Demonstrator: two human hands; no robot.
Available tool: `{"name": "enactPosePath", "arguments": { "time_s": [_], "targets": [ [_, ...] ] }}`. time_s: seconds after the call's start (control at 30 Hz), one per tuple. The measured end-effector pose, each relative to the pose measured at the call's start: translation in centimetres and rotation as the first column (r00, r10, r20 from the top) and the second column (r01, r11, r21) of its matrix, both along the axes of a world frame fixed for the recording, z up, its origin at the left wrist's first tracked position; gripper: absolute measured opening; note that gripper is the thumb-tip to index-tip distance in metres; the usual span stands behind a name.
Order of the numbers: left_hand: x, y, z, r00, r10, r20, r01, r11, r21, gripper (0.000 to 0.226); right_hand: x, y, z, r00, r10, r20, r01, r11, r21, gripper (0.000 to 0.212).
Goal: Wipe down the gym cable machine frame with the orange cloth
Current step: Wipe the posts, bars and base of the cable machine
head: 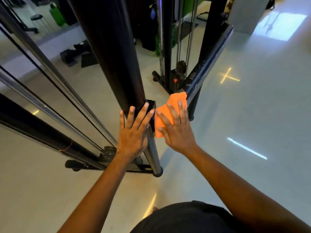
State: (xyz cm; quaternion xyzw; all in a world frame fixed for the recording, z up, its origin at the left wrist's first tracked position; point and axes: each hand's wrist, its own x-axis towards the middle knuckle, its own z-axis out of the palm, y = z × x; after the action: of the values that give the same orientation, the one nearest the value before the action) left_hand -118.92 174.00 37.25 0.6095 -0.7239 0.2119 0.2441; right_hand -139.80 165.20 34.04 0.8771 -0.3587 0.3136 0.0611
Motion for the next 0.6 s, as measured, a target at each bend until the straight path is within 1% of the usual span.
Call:
{"name": "enactPosePath", "arguments": {
  "time_s": [0.03, 0.07, 0.1, 0.2, 0.27, 0.3, 0.33, 0.4, 0.43, 0.47, 0.5, 0.53, 0.6],
  "targets": [
    [0.1, -0.1, 0.0, 1.000, -0.009, -0.003, 0.009, 1.000, -0.005, 0.061, -1.3, -1.0, 0.0, 0.999, 0.042, -0.023, -0.042, 0.999, -0.008, 0.065],
    [0.1, -0.2, 0.0, 1.000, -0.017, -0.012, 0.017, 1.000, -0.008, 0.061, -2.2, -1.6, 0.2, 0.998, 0.063, -0.023, -0.063, 0.998, 0.021, 0.063],
    [0.1, -0.3, 0.0, 0.999, -0.025, -0.027, 0.025, 1.000, -0.008, 0.061, -2.4, -1.6, 0.5, 0.999, 0.051, 0.011, -0.051, 0.996, 0.068, 0.061],
    [-0.1, -0.5, -0.2, 0.997, -0.032, -0.077, 0.030, 0.999, -0.026, 0.062, 0.8, 0.5, 2.1, 0.970, -0.130, 0.207, 0.081, 0.969, 0.233, 0.052],
    [-0.5, -0.6, -0.3, 0.994, -0.025, -0.110, 0.021, 0.999, -0.040, 0.061, 3.2, 2.0, 2.6, 0.937, -0.221, 0.270, 0.140, 0.947, 0.289, 0.048],
    [-0.7, -0.4, -0.4, 0.992, -0.024, -0.126, 0.019, 0.999, -0.042, 0.060, 3.5, 2.3, 2.4, 0.939, -0.223, 0.263, 0.142, 0.945, 0.295, 0.049],
    [-0.9, -0.3, -0.5, 0.990, -0.024, -0.139, 0.018, 0.999, -0.045, 0.058, 3.0, 2.2, 2.1, 0.956, -0.185, 0.228, 0.119, 0.954, 0.273, 0.052],
    [-1.0, -0.3, -0.6, 0.990, -0.022, -0.140, 0.015, 0.999, -0.047, 0.056, 0.3, 0.8, 1.7, 0.996, -0.039, 0.086, 0.026, 0.988, 0.150, 0.059],
    [-0.9, -0.3, -0.7, 0.991, -0.018, -0.131, 0.011, 0.999, -0.050, 0.057, -1.3, -0.3, 1.8, 0.999, 0.032, 0.003, -0.032, 0.995, 0.097, 0.061],
    [-0.9, -0.5, -0.7, 0.993, -0.011, -0.122, 0.004, 0.998, -0.055, 0.057, -2.5, -1.4, 2.2, 0.995, 0.082, -0.055, -0.078, 0.994, 0.080, 0.062],
    [-0.9, -0.6, -0.7, 0.993, -0.002, -0.120, -0.006, 0.998, -0.062, 0.057, -3.2, -2.1, 2.8, 0.993, 0.105, -0.061, -0.099, 0.990, 0.096, 0.060],
    [-1.1, -0.6, -0.6, 0.992, 0.007, -0.128, -0.016, 0.998, -0.067, 0.057, -3.2, -2.2, 3.3, 0.995, 0.095, -0.010, -0.093, 0.987, 0.134, 0.057],
    [-1.6, -0.5, -0.6, 0.986, 0.012, -0.165, -0.025, 0.997, -0.074, 0.056, -1.2, -0.9, 3.8, 0.989, -0.021, 0.144, -0.014, 0.972, 0.234, 0.048]
  ]
}}
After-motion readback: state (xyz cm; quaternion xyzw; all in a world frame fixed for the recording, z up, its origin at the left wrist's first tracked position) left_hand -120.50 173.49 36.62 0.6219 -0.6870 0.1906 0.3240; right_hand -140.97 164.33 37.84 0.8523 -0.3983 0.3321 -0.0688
